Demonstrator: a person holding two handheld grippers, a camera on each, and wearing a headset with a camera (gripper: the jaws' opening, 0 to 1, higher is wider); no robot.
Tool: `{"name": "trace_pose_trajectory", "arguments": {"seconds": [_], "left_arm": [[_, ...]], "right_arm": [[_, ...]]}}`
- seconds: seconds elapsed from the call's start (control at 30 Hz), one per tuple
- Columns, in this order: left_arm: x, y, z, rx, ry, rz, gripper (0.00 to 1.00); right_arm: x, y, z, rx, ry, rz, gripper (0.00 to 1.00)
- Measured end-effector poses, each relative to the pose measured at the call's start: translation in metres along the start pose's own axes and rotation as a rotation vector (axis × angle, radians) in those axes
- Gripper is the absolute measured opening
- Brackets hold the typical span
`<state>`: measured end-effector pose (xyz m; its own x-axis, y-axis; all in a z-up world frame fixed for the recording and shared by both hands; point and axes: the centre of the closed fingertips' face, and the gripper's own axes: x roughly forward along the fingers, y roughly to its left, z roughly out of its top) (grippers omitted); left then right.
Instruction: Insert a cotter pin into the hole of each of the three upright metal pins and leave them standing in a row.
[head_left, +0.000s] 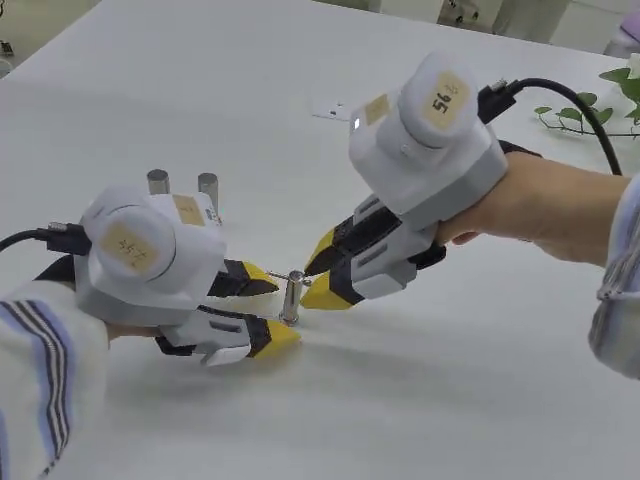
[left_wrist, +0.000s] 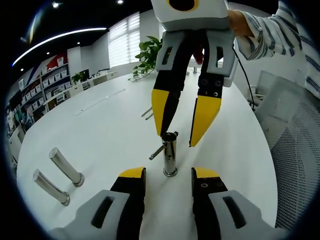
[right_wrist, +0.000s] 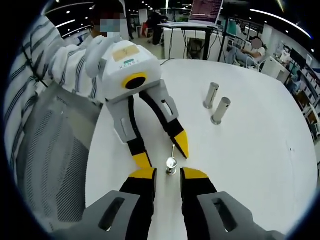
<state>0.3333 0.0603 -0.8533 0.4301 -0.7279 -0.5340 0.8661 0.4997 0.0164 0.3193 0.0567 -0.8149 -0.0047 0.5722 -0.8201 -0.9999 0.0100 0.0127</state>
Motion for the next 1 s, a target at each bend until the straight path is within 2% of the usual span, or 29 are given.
{"name": "trace_pose_trajectory", "arguments": {"seconds": [0.2,0.27,0.33,0.4,0.57,0.7,0.77,0.87,1.0], "left_arm": [[-0.007,-0.005,-0.001,-0.047,-0.021,-0.029,0.55],[-0.009,-0.005,-0.001,-0.063,-0.038,-0.031,0.62],[-0.012,-0.009,0.001,-0.108,-0.067,-0.049,0.7],[-0.014,-0.012,0.002,-0.12,-0.084,-0.059,0.78],[-0.02,-0.02,0.001,-0.134,-0.094,-0.079,0.93],[-0.024,-0.021,0.002,-0.163,-0.107,-0.079,0.99],[-0.026,-0.018,0.003,-0.192,-0.129,-0.052,0.99],[-0.031,-0.019,0.005,-0.214,-0.15,-0.063,0.99],[-0.035,-0.019,0.006,-0.223,-0.159,-0.054,0.99]], "right_arm": [[0.006,0.001,0.006,0.003,-0.023,0.001,0.22],[0.007,0.003,0.008,0.013,-0.032,0.002,0.22],[0.008,0.004,0.009,0.014,-0.035,0.003,0.22],[0.01,0.003,0.011,0.016,-0.04,0.002,0.22],[0.014,0.004,0.01,0.018,-0.038,0.003,0.21],[0.017,0.004,0.007,0.029,-0.027,0.014,0.2],[0.019,0.004,0.005,0.023,-0.017,0.014,0.2],[0.019,0.004,0.002,0.03,-0.015,0.015,0.19],[0.02,0.003,0.0,0.033,-0.017,0.013,0.17]]}}
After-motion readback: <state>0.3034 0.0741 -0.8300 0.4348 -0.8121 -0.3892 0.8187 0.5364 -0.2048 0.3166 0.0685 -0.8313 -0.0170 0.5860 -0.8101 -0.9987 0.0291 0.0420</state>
